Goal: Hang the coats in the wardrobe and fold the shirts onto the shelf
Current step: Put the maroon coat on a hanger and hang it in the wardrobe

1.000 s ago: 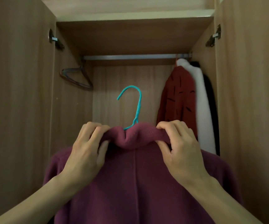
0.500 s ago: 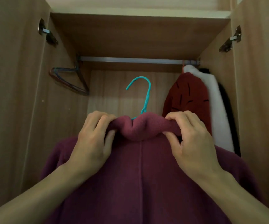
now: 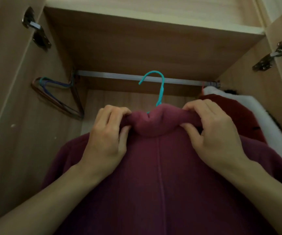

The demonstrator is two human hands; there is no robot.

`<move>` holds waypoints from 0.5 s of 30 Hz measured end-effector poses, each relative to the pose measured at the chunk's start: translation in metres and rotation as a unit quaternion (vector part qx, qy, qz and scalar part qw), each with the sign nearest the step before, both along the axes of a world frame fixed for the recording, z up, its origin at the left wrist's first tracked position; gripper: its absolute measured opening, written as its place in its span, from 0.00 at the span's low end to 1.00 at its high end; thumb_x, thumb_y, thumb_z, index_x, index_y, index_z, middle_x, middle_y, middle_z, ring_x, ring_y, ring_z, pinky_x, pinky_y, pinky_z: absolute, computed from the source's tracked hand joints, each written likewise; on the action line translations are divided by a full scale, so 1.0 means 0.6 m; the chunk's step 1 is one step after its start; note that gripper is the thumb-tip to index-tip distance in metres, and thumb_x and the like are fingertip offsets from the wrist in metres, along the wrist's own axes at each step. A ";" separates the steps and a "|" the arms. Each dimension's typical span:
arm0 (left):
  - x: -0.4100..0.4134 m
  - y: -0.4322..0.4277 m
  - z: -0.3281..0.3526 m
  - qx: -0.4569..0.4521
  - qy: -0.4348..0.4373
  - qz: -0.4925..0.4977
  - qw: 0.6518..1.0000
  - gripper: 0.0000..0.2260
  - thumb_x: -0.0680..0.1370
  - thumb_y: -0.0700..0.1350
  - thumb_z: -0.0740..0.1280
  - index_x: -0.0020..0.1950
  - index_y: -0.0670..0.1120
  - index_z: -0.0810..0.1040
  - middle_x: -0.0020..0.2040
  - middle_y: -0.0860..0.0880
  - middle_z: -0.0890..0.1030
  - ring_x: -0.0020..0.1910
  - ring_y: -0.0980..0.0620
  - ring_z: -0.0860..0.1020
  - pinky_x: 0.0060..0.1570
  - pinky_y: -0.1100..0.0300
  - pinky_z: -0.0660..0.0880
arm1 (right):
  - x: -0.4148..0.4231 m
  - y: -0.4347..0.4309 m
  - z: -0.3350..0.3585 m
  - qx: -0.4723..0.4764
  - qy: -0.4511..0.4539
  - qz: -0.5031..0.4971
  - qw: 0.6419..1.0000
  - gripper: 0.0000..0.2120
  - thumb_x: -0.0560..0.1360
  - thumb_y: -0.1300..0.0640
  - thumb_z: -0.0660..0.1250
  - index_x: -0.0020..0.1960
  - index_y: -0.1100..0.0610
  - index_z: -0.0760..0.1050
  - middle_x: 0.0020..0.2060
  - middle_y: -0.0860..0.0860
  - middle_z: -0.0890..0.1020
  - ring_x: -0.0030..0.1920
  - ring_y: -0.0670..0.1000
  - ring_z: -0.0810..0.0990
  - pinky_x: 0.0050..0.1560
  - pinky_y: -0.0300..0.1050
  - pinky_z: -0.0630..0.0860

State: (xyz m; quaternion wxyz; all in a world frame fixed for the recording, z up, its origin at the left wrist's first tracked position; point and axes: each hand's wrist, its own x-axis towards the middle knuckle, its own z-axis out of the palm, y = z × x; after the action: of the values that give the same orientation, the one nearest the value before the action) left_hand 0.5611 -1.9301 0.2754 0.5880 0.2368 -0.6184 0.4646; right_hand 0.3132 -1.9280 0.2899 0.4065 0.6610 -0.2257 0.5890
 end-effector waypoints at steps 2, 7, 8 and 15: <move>0.014 -0.026 0.027 -0.008 0.001 -0.003 1.000 0.15 0.73 0.33 0.70 0.58 0.42 0.75 0.52 0.49 0.73 0.51 0.50 0.73 0.52 0.58 0.72 | 0.015 -0.022 0.031 -0.012 -0.002 -0.011 1.000 0.12 0.73 0.57 0.70 0.55 0.52 0.73 0.48 0.49 0.76 0.48 0.51 0.75 0.47 0.54 0.75; 0.030 -0.092 0.096 -0.015 0.020 -0.006 1.000 0.15 0.73 0.33 0.69 0.58 0.43 0.74 0.52 0.47 0.73 0.52 0.48 0.73 0.53 0.55 0.72 | 0.043 -0.079 0.102 -0.053 0.001 -0.011 0.999 0.14 0.72 0.61 0.69 0.56 0.51 0.73 0.48 0.47 0.74 0.48 0.49 0.73 0.45 0.47 0.72; 0.029 -0.106 0.107 -0.016 0.023 -0.001 1.000 0.15 0.73 0.33 0.69 0.58 0.43 0.73 0.52 0.47 0.73 0.52 0.49 0.73 0.53 0.57 0.72 | 0.046 -0.093 0.110 -0.057 0.002 -0.011 0.998 0.15 0.72 0.62 0.69 0.56 0.51 0.72 0.48 0.47 0.73 0.48 0.48 0.73 0.44 0.46 0.71; 0.001 -0.183 0.144 -0.027 0.035 0.055 0.997 0.14 0.73 0.35 0.68 0.57 0.44 0.74 0.52 0.47 0.74 0.50 0.52 0.70 0.51 0.58 0.70 | 0.029 -0.187 0.140 -0.081 0.001 -0.007 0.997 0.15 0.71 0.63 0.69 0.55 0.53 0.73 0.49 0.51 0.75 0.50 0.53 0.73 0.47 0.52 0.74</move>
State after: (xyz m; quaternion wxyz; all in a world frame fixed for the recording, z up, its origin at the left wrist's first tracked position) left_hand 0.5616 -2.0401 0.3619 0.5892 0.2710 -0.5705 0.5039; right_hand 0.3306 -2.0400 0.3739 0.4631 0.6250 -0.1810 0.6018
